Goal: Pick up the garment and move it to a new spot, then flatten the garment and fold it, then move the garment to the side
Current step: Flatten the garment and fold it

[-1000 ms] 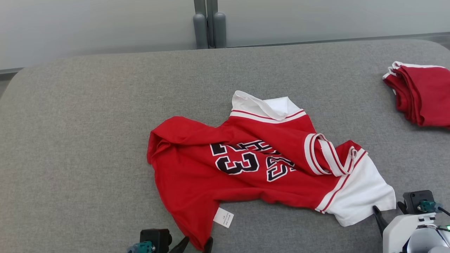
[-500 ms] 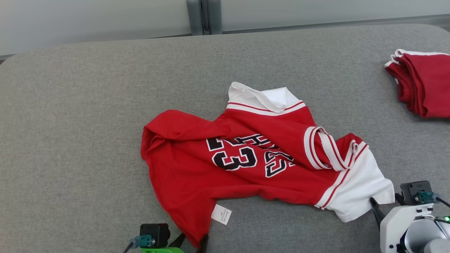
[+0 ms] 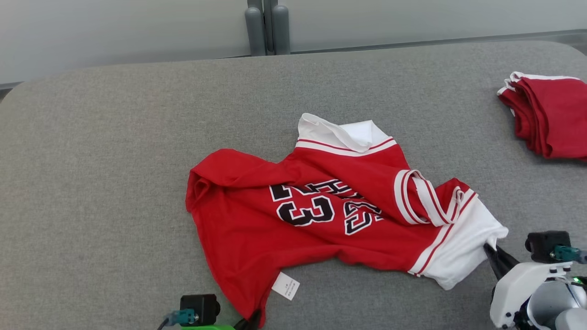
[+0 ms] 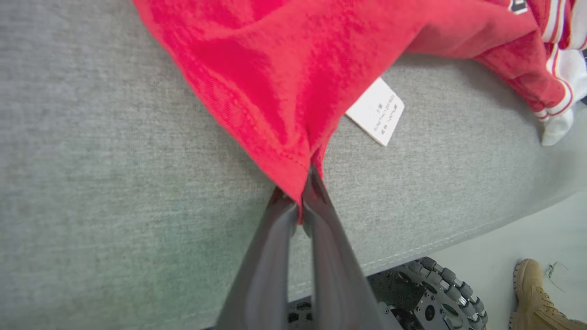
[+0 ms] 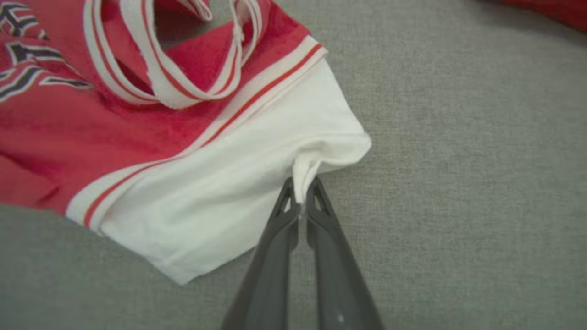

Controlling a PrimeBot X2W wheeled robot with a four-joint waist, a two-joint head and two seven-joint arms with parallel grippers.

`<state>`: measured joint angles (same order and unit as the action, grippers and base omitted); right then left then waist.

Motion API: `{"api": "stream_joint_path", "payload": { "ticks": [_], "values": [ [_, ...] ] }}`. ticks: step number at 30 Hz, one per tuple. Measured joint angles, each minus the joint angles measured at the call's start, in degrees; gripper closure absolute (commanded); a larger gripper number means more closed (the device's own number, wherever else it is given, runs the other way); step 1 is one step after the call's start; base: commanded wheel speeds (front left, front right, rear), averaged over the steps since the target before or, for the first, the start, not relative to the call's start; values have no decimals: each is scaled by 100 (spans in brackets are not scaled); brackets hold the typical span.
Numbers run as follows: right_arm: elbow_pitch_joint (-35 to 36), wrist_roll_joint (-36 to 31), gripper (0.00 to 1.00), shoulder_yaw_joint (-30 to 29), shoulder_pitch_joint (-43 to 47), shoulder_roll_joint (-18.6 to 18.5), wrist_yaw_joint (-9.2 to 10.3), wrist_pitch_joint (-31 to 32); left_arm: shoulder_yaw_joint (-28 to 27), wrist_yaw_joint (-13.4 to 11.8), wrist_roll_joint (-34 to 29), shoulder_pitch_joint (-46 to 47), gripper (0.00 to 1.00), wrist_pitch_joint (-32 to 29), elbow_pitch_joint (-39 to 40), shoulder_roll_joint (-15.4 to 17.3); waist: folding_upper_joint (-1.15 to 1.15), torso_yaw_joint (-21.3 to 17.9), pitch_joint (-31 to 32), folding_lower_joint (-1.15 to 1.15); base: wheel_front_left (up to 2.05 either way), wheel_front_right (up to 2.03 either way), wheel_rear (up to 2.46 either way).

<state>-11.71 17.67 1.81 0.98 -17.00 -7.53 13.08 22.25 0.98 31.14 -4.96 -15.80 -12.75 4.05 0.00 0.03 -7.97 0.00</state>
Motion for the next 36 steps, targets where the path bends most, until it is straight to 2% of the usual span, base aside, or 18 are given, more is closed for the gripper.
{"api": "stream_joint_path", "payload": {
  "ticks": [4, 6, 11, 14, 18, 23, 26, 30, 33, 36],
  "values": [
    [614, 776, 100, -240, 58, 78, 0, -235, -224, 166, 480, -199, 100, 49, 512, -4, 0, 2, 67, 0, 0, 0, 0],
    [1110, 1270, 100, -423, 153, 90, 0, -305, -369, 267, 725, -283, 100, 23, 1061, 59, 0, 19, 102, 0, 0, 0, 0],
    [2543, 2569, 100, -1060, 308, -66, 3, -360, -679, 452, 1255, -424, 100, -202, 2599, 483, 0, 89, 142, 0, 0, 0, 0],
    [3398, 3176, 100, -1656, 315, -210, 4, -349, -826, 521, 1667, -332, 100, -386, 3690, 692, 0, 115, 108, 0, 0, 0, 0],
    [4168, 3634, 100, -2306, -21, -357, 4, -201, -1138, 555, 2007, 161, 100, -690, 4802, 1014, 0, 117, 6, 0, 0, 0, 0],
    [4540, 3954, 100, -2976, -1043, -678, 4, 259, -1611, 417, 2399, 1487, 100, -1269, 5442, 1394, 0, 116, -277, 0, 0, 0, 0],
    [4443, 3686, 100, -3040, -1884, -978, 4, 657, -1696, 244, 2628, 2624, 100, -1730, 5305, 1571, 0, 115, -529, 0, 0, 0, 0],
    [3899, 3214, 100, -2604, -3329, -975, 4, 1187, -1621, -54, 2585, 4183, 100, -2189, 4439, 1666, 0, 113, -945, 0, 0, 0, 0],
    [3218, 2688, 100, -2130, -4571, -670, 4, 1444, -1478, -171, 2392, 5278, 100, -2292, 3431, 1605, 0, 109, -1299, 0, 0, 0, 0],
    [2373, 1926, 100, -1584, -5782, -263, 4, 1564, -1454, -342, 2040, 6349, 100, -2030, 2240, 1369, 0, 102, -1675, 2, 0, 0, 0]
  ]
}}
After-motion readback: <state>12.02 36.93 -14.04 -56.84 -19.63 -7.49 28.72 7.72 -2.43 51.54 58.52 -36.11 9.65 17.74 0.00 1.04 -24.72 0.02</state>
